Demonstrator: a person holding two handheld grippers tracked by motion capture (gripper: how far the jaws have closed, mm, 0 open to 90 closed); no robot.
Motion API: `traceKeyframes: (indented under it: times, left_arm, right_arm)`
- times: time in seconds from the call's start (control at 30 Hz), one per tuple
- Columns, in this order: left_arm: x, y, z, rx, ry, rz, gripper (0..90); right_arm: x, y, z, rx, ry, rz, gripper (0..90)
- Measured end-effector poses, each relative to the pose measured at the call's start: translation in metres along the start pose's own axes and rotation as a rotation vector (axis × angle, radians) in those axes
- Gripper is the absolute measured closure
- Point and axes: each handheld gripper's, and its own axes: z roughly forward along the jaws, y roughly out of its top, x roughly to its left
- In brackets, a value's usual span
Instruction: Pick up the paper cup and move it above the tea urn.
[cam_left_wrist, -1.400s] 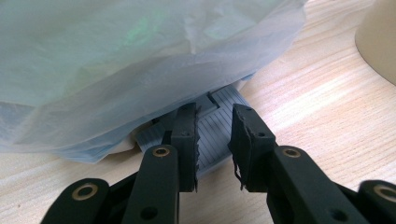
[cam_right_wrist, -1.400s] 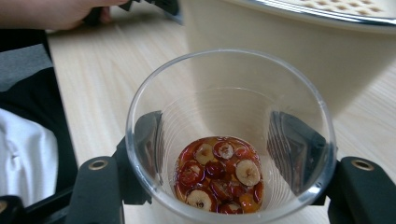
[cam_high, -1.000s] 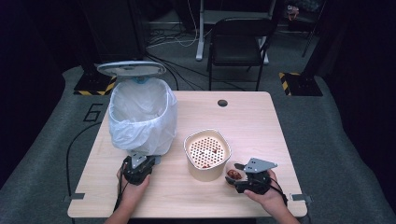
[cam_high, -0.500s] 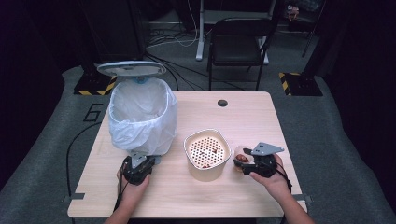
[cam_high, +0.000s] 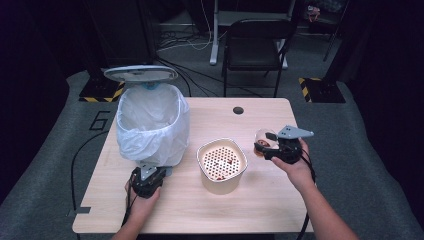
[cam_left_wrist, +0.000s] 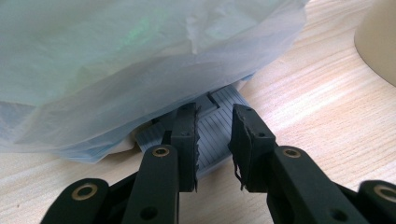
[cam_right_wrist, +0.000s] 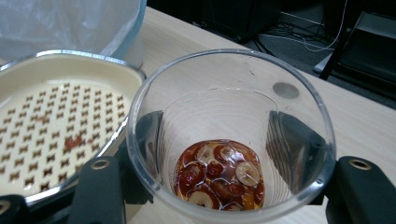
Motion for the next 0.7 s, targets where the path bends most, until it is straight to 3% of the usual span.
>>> traceKeyframes:
  times: [0.2, 0.7]
  left_arm:
    - [0.0, 0.0, 0.0, 0.004, -0.001, 0.003, 71.6]
    - [0.0, 0.0, 0.0, 0.0, 0.001, -0.004, 71.5]
  right_arm:
    - [0.0, 0.015, 0.007, 0.012, 0.009, -0.025, 37.2]
    - [0.002, 0.025, 0.019, 0.033, 0.011, -0.082, 37.1]
